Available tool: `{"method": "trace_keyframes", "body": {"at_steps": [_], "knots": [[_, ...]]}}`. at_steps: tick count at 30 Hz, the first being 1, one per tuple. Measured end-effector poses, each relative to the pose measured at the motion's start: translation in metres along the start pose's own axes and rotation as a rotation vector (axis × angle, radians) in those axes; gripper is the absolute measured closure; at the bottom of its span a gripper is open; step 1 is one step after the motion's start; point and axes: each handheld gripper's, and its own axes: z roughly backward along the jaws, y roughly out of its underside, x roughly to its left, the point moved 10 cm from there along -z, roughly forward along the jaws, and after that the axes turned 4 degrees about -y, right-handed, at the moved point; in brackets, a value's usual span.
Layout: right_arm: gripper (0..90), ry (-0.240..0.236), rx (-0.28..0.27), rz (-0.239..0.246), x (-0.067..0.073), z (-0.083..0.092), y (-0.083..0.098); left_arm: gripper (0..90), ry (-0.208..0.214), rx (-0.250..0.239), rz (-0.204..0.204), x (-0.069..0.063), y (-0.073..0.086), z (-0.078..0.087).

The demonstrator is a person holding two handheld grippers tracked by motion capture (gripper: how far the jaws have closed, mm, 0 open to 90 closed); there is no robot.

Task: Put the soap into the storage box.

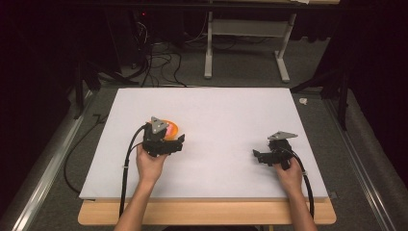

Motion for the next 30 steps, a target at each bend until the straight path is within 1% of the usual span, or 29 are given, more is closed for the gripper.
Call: {"method": "trace_keyframes", "body": {"at_steps": [3, 11, 14, 17, 27, 30], "knots": [[16.3, 0.001, -0.002, 0.002, 0.0, 0.0, 0.0, 17.4, 0.012, 0.001, -0.013, -0.005, 0.001, 0.001], [16.3, 0.001, -0.002, 0.002, 0.0, 0.0, 0.0, 18.0, 0.067, -0.001, -0.023, -0.021, 0.007, 0.0], [16.3, 0.001, -0.002, 0.002, 0.0, 0.0, 0.0, 18.0, 0.075, -0.005, -0.017, -0.024, 0.008, 0.001], [16.3, 0.001, -0.002, 0.001, 0.0, 0.0, 0.0, 17.9, 0.079, -0.004, -0.022, -0.027, 0.009, 0.001], [16.3, 0.001, -0.002, 0.002, 0.0, 0.0, 0.0, 18.2, 0.116, -0.007, -0.026, -0.038, 0.016, 0.003], [16.3, 0.001, -0.001, 0.003, 0.0, 0.0, 0.0, 18.2, 0.119, -0.005, -0.039, -0.042, 0.019, 0.003]]}}
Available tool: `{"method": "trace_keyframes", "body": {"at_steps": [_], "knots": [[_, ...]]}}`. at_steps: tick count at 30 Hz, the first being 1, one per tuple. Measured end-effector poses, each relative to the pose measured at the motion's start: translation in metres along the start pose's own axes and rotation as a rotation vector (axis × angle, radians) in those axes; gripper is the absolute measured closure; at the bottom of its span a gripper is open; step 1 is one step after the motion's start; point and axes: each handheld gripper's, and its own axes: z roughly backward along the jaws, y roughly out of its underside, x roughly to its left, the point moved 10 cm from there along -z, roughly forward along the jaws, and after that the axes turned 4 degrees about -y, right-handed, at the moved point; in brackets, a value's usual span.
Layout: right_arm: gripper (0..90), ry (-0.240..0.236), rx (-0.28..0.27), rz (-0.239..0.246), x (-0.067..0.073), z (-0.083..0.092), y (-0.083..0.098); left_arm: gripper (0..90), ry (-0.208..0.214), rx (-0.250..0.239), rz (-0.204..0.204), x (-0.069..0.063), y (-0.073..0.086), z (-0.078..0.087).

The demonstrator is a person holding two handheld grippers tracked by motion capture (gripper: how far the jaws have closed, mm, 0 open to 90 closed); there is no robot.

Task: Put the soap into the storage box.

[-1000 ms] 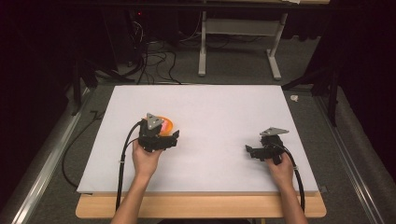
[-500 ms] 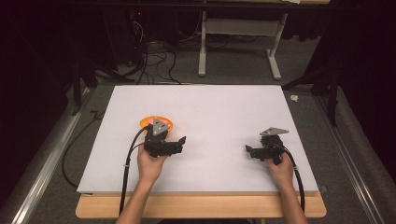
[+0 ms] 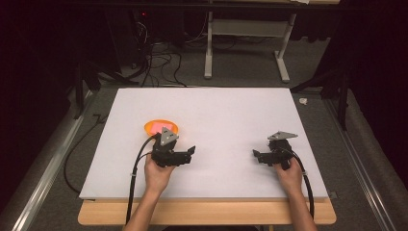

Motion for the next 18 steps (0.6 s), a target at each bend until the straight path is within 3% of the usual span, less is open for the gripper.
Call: {"method": "trace_keyframes", "body": {"at_steps": [18], "knots": [[16.3, 0.0, -0.001, -0.002, 0.0, 0.0, 0.0, 18.5, 0.069, 0.027, 0.006, -0.019, 0.016, -0.009]]}}
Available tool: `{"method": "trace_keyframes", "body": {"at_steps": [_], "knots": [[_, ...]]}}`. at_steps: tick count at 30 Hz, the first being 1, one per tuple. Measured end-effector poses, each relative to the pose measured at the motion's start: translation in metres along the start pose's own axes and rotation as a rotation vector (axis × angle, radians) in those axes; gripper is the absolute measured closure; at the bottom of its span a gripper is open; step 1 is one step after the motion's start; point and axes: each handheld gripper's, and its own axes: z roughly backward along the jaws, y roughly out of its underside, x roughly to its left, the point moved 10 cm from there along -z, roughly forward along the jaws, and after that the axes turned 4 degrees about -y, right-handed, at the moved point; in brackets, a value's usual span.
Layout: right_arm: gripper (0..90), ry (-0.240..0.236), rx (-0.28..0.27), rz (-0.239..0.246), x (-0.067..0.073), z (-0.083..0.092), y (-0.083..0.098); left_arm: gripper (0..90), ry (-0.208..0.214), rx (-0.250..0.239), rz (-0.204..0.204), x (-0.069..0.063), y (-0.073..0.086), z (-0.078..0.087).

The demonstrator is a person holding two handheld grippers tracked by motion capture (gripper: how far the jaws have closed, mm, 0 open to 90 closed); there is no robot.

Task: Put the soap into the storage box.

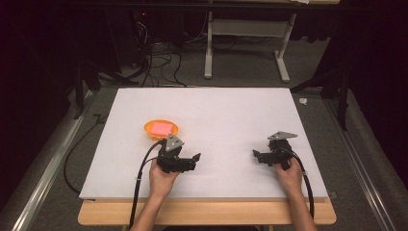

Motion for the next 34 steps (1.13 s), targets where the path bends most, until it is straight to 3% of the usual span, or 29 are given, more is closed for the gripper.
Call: {"method": "trace_keyframes", "body": {"at_steps": [10, 19, 27, 29, 34], "knots": [[16.3, 0.0, 0.0, 0.0, 0.0, 0.0, 0.0, 18.4, 0.021, 0.054, -0.01, -0.008, 0.017, -0.016], [16.3, 0.001, 0.0, 0.004, 0.0, 0.0, 0.0, 18.3, -0.017, 0.11, -0.05, -0.006, 0.034, -0.029], [16.3, 0.001, 0.001, 0.004, 0.0, 0.0, 0.0, 18.3, -0.032, 0.133, -0.045, -0.002, 0.046, -0.038], [16.3, 0.001, 0.001, 0.003, 0.0, 0.0, 0.0, 18.1, -0.052, 0.149, -0.061, -0.001, 0.051, -0.042], [16.3, 0.001, 0.001, 0.005, 0.0, 0.0, 0.0, 17.3, -0.052, 0.15, -0.06, -0.001, 0.051, -0.042]]}}
